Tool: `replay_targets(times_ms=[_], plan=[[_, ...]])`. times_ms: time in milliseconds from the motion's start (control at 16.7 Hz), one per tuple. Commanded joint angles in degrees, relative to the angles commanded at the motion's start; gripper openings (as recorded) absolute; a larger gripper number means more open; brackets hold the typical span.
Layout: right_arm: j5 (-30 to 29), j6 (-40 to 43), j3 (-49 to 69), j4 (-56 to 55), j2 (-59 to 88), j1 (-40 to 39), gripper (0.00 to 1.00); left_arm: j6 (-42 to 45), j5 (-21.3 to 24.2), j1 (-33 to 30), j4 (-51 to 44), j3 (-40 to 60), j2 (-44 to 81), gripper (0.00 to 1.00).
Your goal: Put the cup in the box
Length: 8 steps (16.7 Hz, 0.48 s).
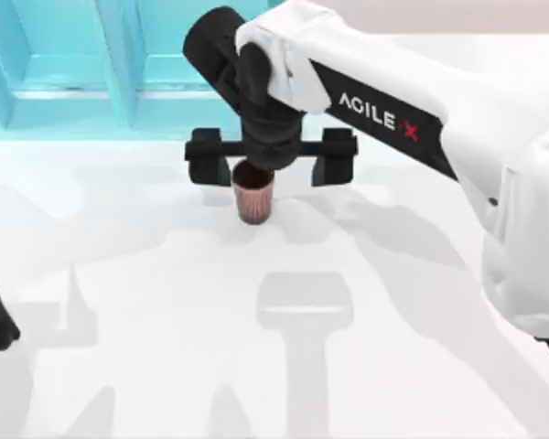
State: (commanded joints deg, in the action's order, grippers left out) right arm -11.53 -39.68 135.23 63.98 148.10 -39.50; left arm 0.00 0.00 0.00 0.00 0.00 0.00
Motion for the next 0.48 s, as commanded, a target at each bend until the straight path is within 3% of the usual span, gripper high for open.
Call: replay_targets(times_ms=[300, 480], plan=[[0.02, 0.08, -0.69, -0.72, 0.1, 0.08, 1.0, 0.0, 0.0, 0.0, 0.0, 0.0, 0.0, 1.0], [0.02, 0.08, -0.69, -0.72, 0.1, 0.08, 0.77, 0.0, 0.0, 0.0, 0.0, 0.0, 0.0, 1.0]])
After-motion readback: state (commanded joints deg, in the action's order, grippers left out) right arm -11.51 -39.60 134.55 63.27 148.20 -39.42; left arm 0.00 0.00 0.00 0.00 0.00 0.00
